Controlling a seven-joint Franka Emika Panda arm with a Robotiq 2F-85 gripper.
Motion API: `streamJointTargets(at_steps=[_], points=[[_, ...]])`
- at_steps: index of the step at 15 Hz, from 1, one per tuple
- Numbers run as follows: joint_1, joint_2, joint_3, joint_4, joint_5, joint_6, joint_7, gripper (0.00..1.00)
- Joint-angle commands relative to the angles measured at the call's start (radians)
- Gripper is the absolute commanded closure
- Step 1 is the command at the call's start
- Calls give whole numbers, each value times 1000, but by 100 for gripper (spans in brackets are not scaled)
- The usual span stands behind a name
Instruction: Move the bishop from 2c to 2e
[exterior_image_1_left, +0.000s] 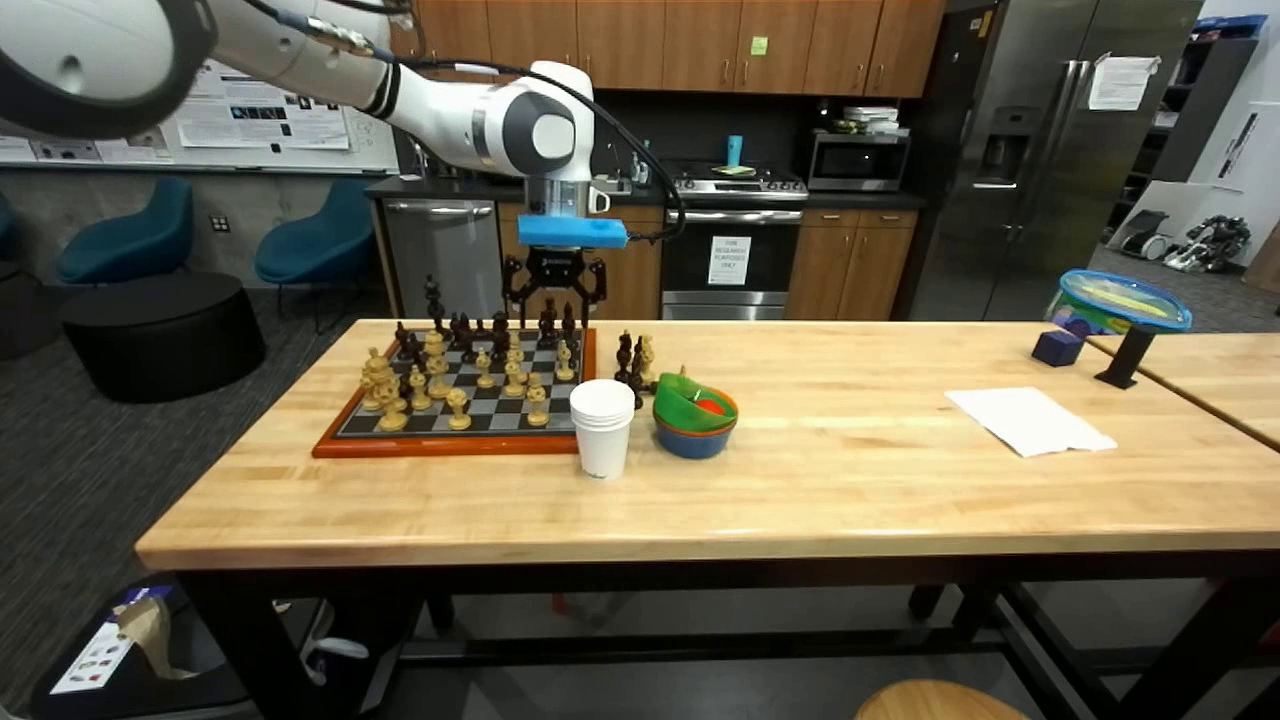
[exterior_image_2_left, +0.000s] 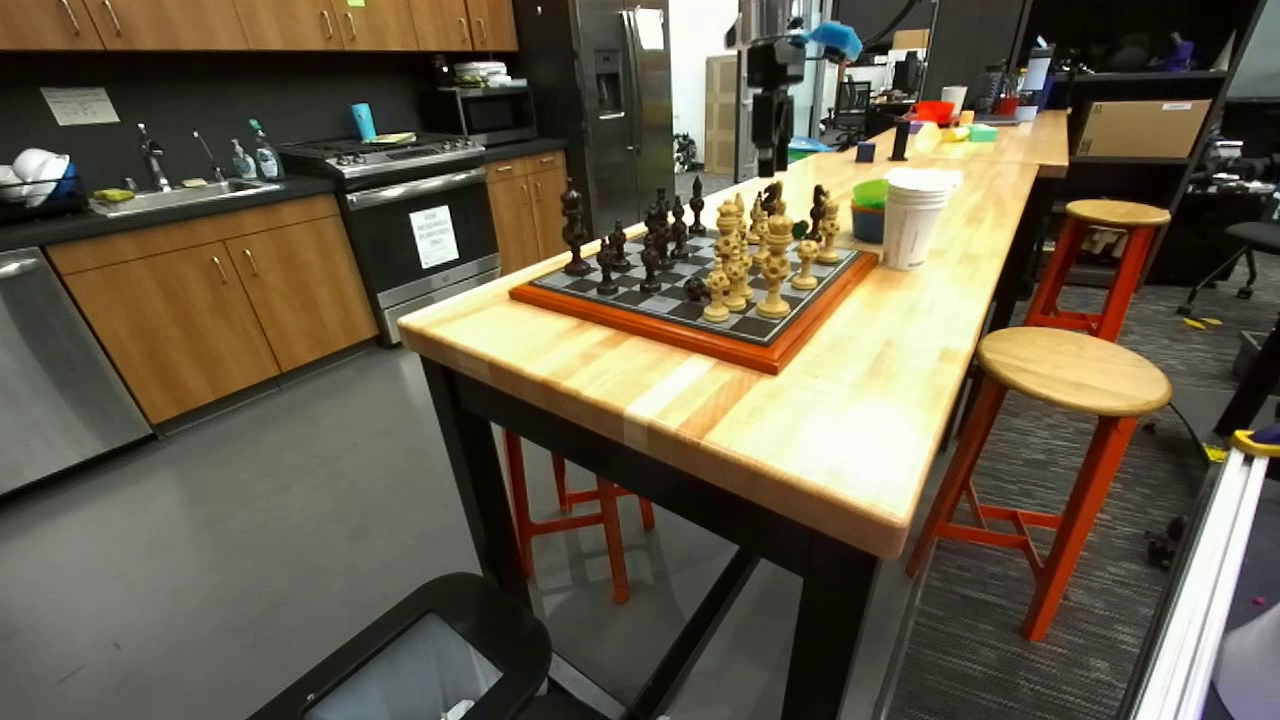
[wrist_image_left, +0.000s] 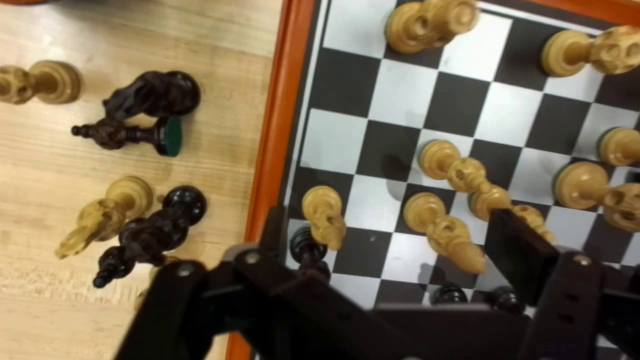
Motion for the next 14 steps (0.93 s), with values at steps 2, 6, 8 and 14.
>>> streamJointTargets(at_steps=[2,6,8,14], points=[[-25,-276,-7,-290,105,27,-31,0],[-2,-489,-54,-490,123,45,-20,0],[11,-600,-76,-595,102,34,0,0],[38,-591,-106,-578,102,14,-4,0]])
